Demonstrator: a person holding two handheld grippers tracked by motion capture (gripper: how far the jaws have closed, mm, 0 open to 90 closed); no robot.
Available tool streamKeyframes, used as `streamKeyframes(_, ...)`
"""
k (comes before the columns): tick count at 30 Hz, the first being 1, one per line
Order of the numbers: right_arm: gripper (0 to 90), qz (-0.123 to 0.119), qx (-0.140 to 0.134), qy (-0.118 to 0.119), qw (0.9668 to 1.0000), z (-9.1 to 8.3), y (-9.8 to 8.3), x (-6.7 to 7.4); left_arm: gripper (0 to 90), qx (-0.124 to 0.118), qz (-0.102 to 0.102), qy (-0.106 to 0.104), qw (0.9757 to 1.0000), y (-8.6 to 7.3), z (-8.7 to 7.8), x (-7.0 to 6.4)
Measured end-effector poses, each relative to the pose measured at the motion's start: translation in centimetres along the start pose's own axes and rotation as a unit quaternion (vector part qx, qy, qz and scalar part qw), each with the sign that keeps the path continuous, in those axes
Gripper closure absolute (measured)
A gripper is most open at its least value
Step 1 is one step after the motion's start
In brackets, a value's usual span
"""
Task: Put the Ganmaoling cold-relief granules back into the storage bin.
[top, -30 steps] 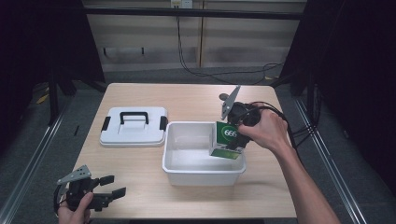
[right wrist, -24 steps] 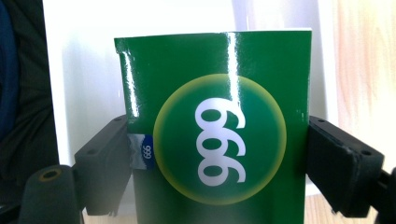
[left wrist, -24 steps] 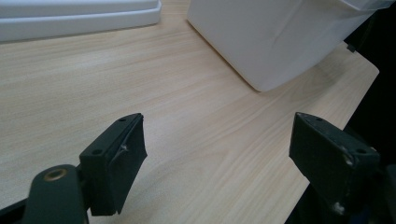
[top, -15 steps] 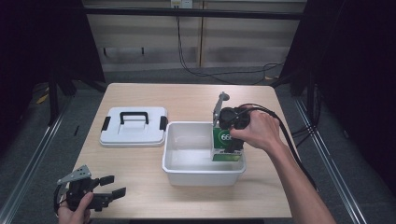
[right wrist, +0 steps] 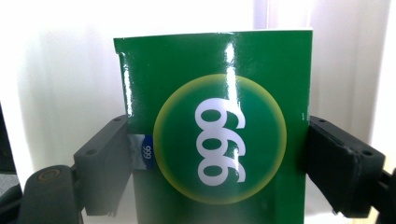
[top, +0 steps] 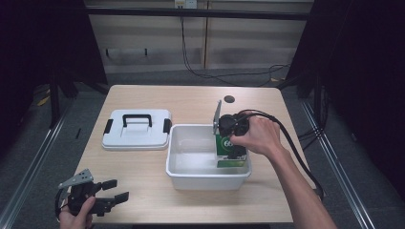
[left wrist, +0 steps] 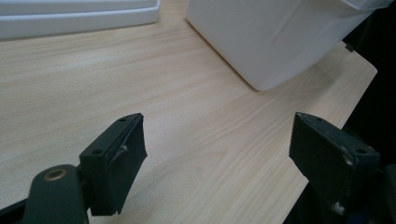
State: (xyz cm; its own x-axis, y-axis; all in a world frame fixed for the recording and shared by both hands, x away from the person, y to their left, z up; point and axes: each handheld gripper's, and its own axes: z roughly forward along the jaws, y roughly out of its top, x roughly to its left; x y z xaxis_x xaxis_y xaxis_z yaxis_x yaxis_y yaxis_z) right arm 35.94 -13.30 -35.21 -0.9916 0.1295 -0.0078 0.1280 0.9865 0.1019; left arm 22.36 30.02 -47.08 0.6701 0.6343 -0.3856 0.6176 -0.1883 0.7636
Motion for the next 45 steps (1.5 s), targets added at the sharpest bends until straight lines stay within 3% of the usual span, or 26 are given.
streamKeyframes(11,15.2,0.004,0.008,0.016,0.9998,1.4,0.0,-0.2,18.5,0.001,-0.001,0.0,1.0,0.0,0.0,0.0)
streamKeyframes(18,15.2,0.007,0.011,0.012,0.9998,1.4,-0.1,0.1,18.6,0.001,-0.001,0.001,1.0,0.0,0.1,0.0)
streamKeyframes(26,15.1,0.012,0.014,0.018,0.9997,2.5,-0.2,0.1,18.6,0.001,0.0,0.001,1.0,0.0,0.0,0.0)
streamKeyframes(45,14.7,0.005,0.046,0.018,0.9987,4.5,0.5,-0.2,18.6,0.001,0.0,0.001,1.0,0.0,0.0,0.0)
